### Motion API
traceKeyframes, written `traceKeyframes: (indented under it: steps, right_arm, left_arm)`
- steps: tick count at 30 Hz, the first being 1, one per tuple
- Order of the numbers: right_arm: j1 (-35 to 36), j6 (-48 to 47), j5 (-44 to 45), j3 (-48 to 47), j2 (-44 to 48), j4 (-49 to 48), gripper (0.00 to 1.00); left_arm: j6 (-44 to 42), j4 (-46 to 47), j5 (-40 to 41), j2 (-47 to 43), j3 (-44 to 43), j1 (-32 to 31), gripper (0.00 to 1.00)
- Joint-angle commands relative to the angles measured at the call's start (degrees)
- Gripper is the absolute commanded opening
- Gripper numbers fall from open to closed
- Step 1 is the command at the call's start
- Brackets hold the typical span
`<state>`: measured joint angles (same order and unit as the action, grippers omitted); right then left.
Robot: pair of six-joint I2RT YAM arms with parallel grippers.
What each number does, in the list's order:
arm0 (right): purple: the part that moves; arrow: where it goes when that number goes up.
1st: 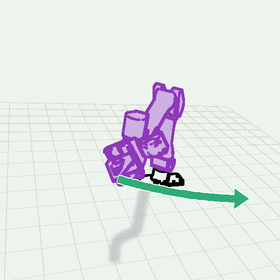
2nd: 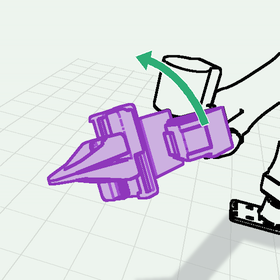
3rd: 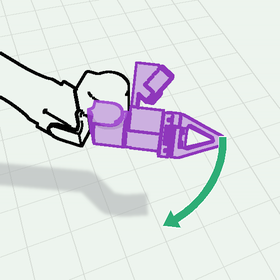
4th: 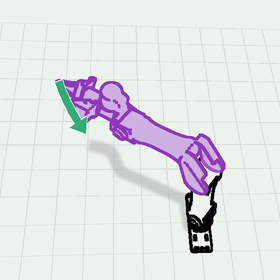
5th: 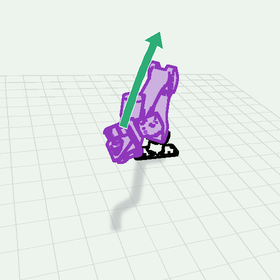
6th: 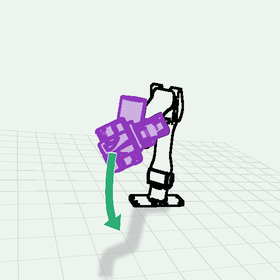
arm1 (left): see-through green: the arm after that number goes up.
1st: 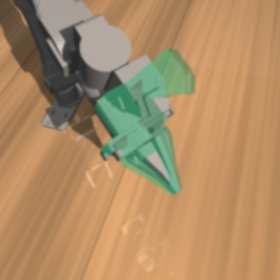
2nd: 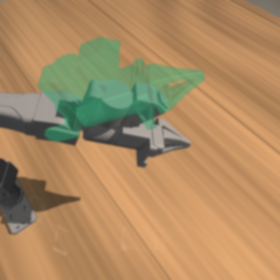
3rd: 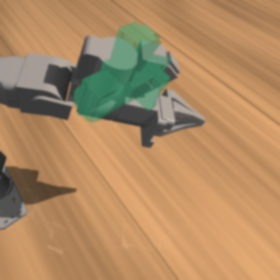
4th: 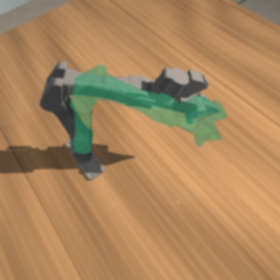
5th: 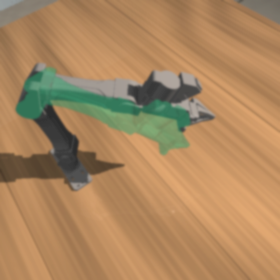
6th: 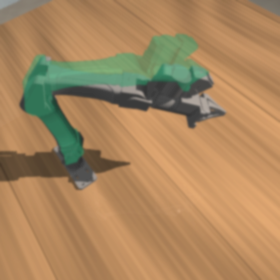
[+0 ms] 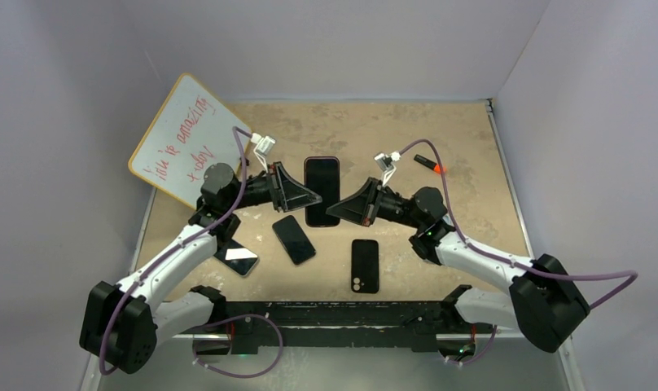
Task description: Put the phone into the phone case
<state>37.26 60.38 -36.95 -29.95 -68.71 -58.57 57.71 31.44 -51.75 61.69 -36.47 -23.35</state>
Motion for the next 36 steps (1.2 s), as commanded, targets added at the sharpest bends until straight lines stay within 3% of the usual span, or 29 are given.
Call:
traceKeyframes:
  steps: [1, 3, 6, 15, 22, 25, 27, 36]
  right_arm:
    - [0.6, -1.4, -0.4, 1.5, 4.5, -1.2, 0.00]
    - [0.7, -1.9, -1.6, 2.3, 5.3, -0.4, 0.00]
    - [0.6, -1.6, -4.7, 3.7, 6.1, -0.6, 0.00]
    - [0.7, -1.4, -3.9, 6.3, 10.6, 4.3, 0.00]
    - [0.7, -0.1, -4.3, 5.2, 8.4, 3.5, 0.00]
    - [0.7, -0.3, -3.9, 4.9, 7.5, 3.2, 0.00]
    - [0.7, -0.3, -3.6, 4.7, 6.6, 3.2, 0.00]
    - [0.5, 3.6, -3.0, 3.0, 2.2, 1.1, 0.00]
  left_arm:
    - [-7.1, -5.9, 3.7, -2.8, -4.3, 0.2, 0.40]
    - [-9.0, -10.9, 6.6, -3.9, -5.3, 0.3, 0.48]
    - [-10.4, -15.1, 10.3, -5.1, -6.6, 0.8, 0.53]
    - [-19.3, -22.2, 4.8, -0.2, -12.6, 1.2, 0.49]
    - [-27.4, -29.9, 2.9, 2.7, -16.8, 1.2, 0.34]
    - [-29.3, -33.5, 5.8, 2.7, -17.7, 1.2, 0.10]
    - [-30.8, -35.4, 8.0, 2.6, -17.9, 1.2, 0.00]
    - [-35.8, -47.0, 17.5, 3.8, -22.3, -0.1, 0.00]
